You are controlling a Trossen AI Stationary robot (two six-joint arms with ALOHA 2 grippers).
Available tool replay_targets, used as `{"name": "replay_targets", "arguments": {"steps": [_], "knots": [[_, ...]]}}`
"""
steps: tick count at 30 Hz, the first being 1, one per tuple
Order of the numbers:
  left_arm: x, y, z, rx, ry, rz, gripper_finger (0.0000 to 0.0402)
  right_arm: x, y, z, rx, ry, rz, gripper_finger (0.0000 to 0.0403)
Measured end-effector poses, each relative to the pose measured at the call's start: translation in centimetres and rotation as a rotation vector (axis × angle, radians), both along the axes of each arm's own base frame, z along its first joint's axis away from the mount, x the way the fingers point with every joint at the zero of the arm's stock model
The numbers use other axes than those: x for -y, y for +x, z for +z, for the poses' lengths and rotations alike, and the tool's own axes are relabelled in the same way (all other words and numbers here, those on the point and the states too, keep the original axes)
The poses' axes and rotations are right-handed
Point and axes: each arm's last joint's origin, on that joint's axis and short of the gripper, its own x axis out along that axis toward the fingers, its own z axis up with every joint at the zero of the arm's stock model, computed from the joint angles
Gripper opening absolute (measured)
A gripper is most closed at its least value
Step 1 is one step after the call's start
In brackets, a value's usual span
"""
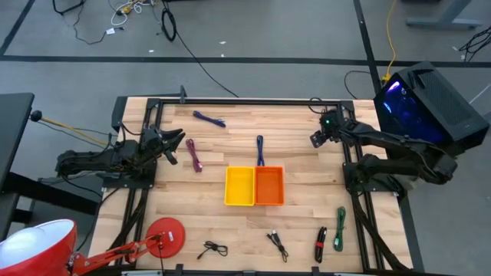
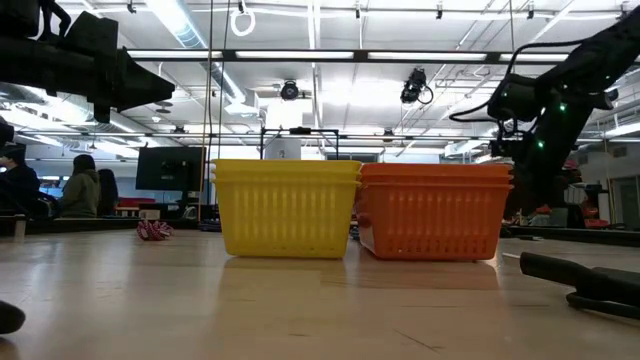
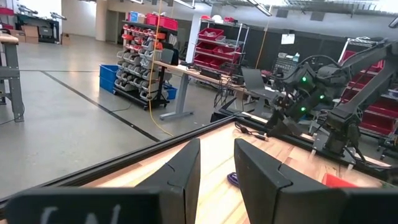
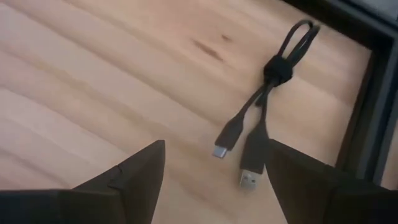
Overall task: Pick & Place USB Port
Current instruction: Put the top black charger cable into the yellow bin
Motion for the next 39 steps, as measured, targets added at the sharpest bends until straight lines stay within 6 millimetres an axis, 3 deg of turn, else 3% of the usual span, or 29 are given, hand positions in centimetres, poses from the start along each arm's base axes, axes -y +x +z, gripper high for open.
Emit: {"name": "replay_targets", "arguments": {"steps": [5, 9, 15, 21, 24, 28, 39], "knots": [[0.0, 0.0, 0.0, -0.001, 0.001, 0.0, 0.0103, -0.2, -0.2, -0.9, -0.02, 0.023, -0.006, 0.0273], [0.0, 0.0, 0.0, -0.001, 0.001, 0.0, 0.0103, -0.1, -0.2, -1.1, -0.023, 0.007, -0.001, 0.0244], [0.0, 0.0, 0.0, -0.001, 0.001, 0.0, 0.0103, 0.4, 0.4, -0.6, 0.039, -0.064, 0.022, 0.0148], [0.0, 0.0, 0.0, -0.001, 0.001, 0.0, 0.0103, 0.2, 0.6, -0.6, 0.082, -0.006, 0.094, 0.0031], [0.0, 0.0, 0.0, -0.001, 0.001, 0.0, 0.0103, 0.3, 0.6, -0.6, 0.07, -0.031, 0.094, 0.0006], [0.0, 0.0, 0.0, -0.001, 0.001, 0.0, 0.0103, 0.5, 0.7, -0.4, 0.081, -0.055, 0.089, 0.0024], [0.0, 0.0, 0.0, -0.001, 0.001, 0.0, 0.0103, 0.5, 0.5, -0.5, 0.043, -0.071, 0.063, 0.0188]]}}
